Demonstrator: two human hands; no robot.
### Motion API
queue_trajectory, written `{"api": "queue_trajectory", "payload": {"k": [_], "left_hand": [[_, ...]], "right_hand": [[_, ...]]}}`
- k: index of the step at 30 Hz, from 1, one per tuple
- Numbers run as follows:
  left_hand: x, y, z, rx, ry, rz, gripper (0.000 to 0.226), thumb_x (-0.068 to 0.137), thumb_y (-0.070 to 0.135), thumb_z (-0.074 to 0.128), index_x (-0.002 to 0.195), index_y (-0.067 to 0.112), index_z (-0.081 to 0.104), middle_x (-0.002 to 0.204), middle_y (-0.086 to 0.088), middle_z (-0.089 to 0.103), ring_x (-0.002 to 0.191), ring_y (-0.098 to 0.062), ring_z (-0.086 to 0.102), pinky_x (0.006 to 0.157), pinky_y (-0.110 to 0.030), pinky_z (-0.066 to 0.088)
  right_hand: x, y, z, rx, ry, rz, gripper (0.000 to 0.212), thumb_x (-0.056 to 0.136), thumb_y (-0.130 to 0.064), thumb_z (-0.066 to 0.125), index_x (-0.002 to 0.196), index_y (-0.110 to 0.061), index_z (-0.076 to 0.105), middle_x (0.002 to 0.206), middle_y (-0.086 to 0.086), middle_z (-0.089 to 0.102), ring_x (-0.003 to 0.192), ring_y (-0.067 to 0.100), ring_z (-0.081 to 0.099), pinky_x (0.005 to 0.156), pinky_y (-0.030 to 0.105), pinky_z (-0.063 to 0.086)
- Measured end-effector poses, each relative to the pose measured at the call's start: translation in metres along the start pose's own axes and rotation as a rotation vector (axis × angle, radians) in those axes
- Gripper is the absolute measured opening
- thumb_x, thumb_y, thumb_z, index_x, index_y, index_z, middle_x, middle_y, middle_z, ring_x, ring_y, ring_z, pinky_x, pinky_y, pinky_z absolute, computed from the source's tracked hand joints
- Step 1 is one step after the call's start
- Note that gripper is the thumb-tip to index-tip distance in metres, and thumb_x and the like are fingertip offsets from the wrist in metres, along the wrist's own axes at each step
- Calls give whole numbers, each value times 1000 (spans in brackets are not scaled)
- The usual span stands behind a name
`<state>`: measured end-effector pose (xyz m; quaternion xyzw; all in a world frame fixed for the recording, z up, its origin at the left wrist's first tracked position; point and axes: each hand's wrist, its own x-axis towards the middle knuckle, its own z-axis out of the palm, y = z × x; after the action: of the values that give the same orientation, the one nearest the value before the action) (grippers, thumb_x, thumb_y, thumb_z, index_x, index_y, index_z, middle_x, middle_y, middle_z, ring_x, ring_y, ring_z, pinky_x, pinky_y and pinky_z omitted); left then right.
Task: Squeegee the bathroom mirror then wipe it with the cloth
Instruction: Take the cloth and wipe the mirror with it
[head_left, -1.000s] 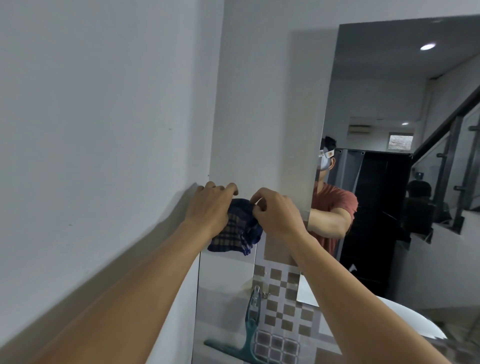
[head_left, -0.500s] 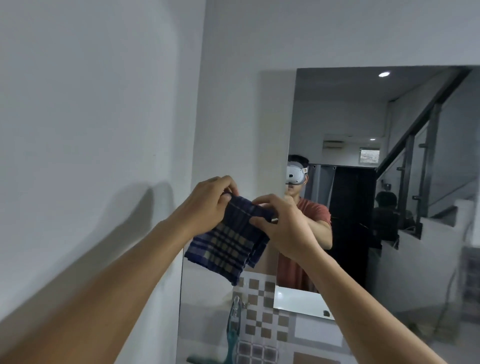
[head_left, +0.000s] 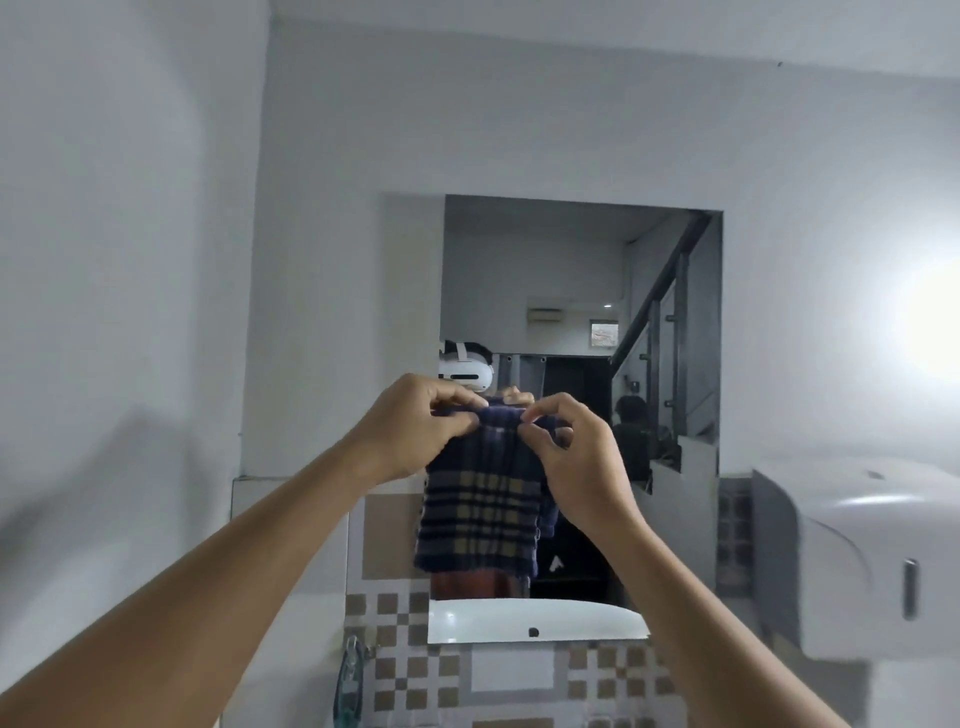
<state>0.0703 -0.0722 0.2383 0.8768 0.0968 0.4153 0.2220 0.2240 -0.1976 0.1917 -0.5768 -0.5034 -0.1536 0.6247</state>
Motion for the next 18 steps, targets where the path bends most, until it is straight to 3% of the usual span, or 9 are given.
{"api": "queue_trajectory", "payload": {"k": [3, 5, 7, 9, 11, 13, 15, 18], "left_hand": [[24, 25, 16, 18, -8, 20, 15, 91, 19, 69, 99, 26, 79, 107, 7, 74, 102, -14, 66, 97, -37, 53], [38, 40, 24, -2, -2, 26, 15, 90, 19, 70, 99, 25, 79, 106, 6, 75, 102, -14, 67, 97, -35, 52], [47, 54, 29, -48, -10, 20, 14, 90, 18, 70, 99, 25, 79, 102, 5, 75, 99, -14, 67, 95, -33, 53], [53, 65, 31, -152, -48, -3, 14, 91, 14, 69, 100, 20, 79, 100, -1, 76, 100, -18, 69, 94, -34, 55], [56, 73, 29, -279, -97, -21, 15, 93, 11, 68, 101, 16, 78, 101, -7, 76, 103, -25, 70, 96, -41, 57], [60, 78, 26, -358, -119, -33, 15, 93, 10, 67, 102, 14, 78, 104, -11, 75, 107, -29, 68, 96, -47, 56], [63, 83, 19, -390, -131, -38, 16, 93, 10, 67, 103, 14, 77, 105, -13, 74, 109, -31, 66, 97, -46, 56], [66, 90, 8, -401, -170, -7, 18, 94, 12, 64, 108, 16, 76, 104, -10, 75, 102, -26, 69, 91, -39, 58]], "right_hand": [[-14, 5, -7, -145, 222, -68, 9, 97, -25, 65, 105, -26, 70, 115, -10, 61, 104, 2, 59, 92, 39, 56], [-23, 5, -4, -268, 217, -8, 40, 99, -48, 54, 130, -24, 63, 147, 0, 45, 133, 11, 45, 109, 42, 46], [-28, 2, 2, -373, 145, 58, 74, 94, -70, 37, 154, -29, 36, 169, 1, 9, 154, 20, 12, 120, 48, 30], [-25, 2, 7, -390, 128, 35, 88, 88, -79, 23, 161, -33, 9, 169, 0, -13, 156, 22, -7, 124, 51, 18], [-18, 3, 9, -385, 154, -10, 87, 89, -78, 21, 159, -36, -9, 167, 0, -22, 155, 25, -15, 125, 49, 6], [-10, 6, 11, -395, 208, -78, 81, 96, -71, 27, 157, -37, -15, 166, 0, -23, 155, 26, -17, 123, 44, 0], [-2, 12, 13, -410, 278, -169, 77, 103, -58, 34, 157, -37, -17, 165, -1, -22, 155, 27, -15, 125, 43, 3], [15, 19, 14, -361, 373, -288, 69, 108, -43, 35, 158, -37, -13, 168, -3, -12, 157, 27, -4, 125, 50, 19]]}}
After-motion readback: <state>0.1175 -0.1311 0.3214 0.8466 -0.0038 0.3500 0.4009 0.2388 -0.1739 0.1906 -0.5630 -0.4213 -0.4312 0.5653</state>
